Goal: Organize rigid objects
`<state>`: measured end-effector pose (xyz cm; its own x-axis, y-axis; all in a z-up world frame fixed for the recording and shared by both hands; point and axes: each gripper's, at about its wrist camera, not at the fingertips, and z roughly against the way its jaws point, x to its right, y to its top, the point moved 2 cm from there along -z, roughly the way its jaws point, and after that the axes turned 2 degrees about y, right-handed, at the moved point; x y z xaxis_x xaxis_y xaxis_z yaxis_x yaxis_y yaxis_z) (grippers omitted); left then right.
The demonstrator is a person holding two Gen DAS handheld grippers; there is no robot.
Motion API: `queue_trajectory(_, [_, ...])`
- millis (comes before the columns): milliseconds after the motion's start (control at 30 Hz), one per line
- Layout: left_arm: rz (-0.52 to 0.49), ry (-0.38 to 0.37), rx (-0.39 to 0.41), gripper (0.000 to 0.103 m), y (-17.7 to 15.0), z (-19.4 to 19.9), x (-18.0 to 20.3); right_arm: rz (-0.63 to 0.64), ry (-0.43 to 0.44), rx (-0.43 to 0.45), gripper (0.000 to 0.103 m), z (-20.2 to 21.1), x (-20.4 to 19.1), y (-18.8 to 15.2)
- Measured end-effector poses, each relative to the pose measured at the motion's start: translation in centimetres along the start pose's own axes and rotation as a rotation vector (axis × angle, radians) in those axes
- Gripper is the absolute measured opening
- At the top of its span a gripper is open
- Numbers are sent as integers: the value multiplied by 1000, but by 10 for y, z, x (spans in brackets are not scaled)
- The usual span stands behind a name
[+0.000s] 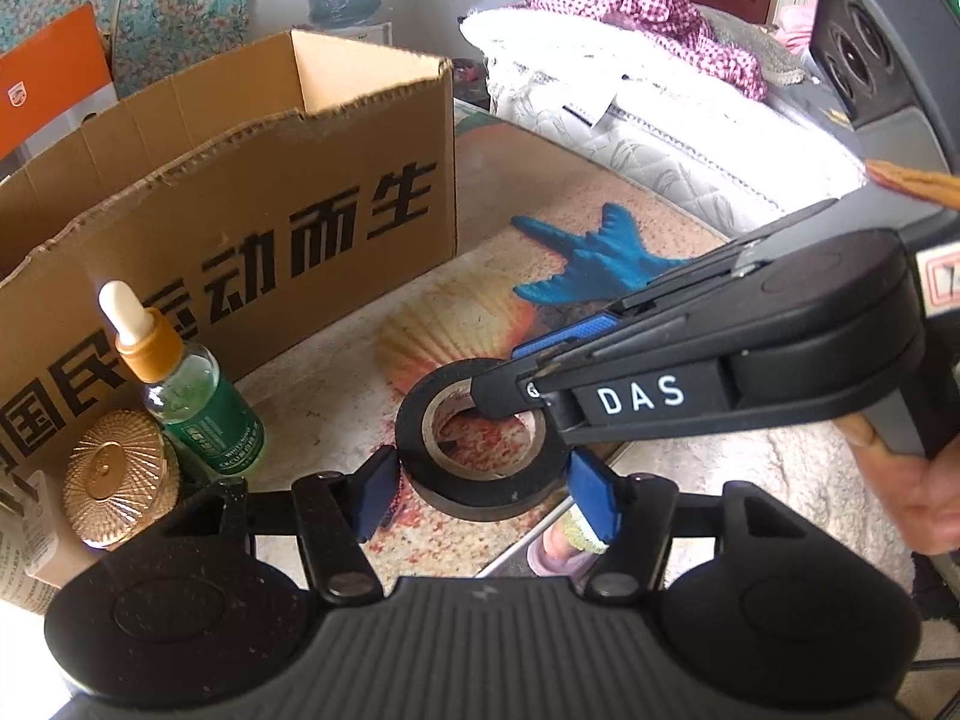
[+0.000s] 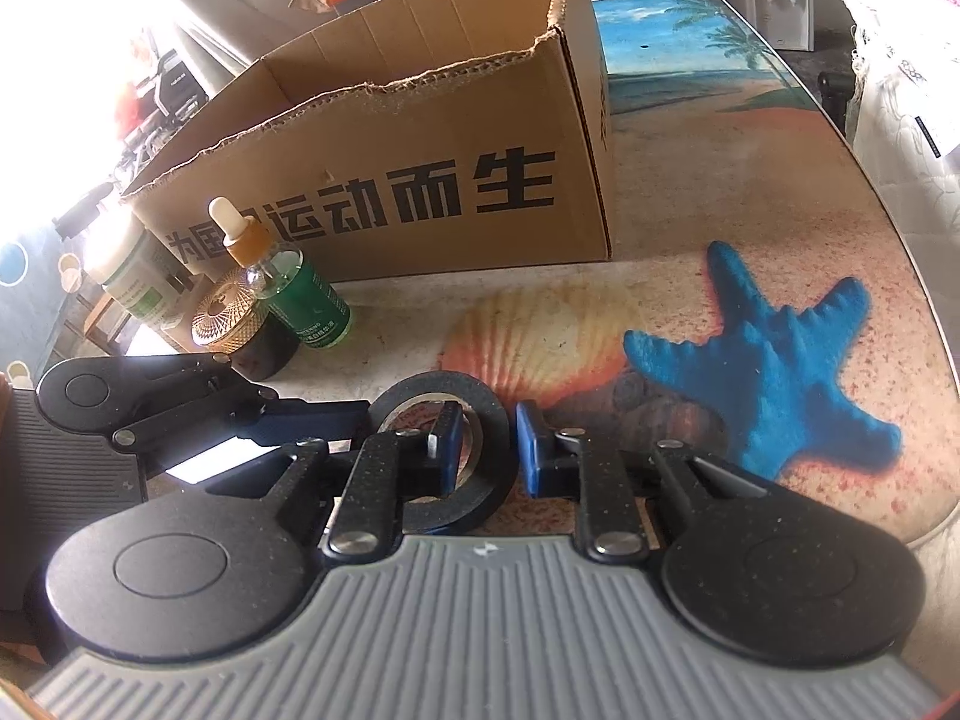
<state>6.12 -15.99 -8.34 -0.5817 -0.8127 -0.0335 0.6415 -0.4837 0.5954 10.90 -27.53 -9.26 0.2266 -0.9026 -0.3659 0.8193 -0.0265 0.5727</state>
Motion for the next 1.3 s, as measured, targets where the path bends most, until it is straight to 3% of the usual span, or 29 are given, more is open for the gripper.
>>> queue_trajectory(233, [9, 56, 117, 63, 17, 52, -4, 61, -2, 96, 18, 38, -26, 19])
queue_trajectory(433, [37, 156, 282, 64, 53, 103, -29, 221, 19, 228, 18, 75, -65, 74])
queue_trajectory(567, [76, 227, 305, 65, 80, 112, -57, 298, 62, 240, 18, 70, -83, 119])
queue_trajectory(767, [224, 220, 182, 65, 111, 79, -118, 274, 151, 101, 18, 16, -84, 188])
queue_trajectory(900, [310, 185, 61, 65, 116, 41, -157, 230, 173, -36, 18, -35, -76, 212])
queue_trajectory(1067, [365, 169, -56, 65, 103, 7, -177, 207, 172, -183, 18, -89, -68, 212])
queue_trajectory(1300, [394, 149, -146, 65, 90, -21, -182, 221, 153, -315, 19, -136, -73, 194])
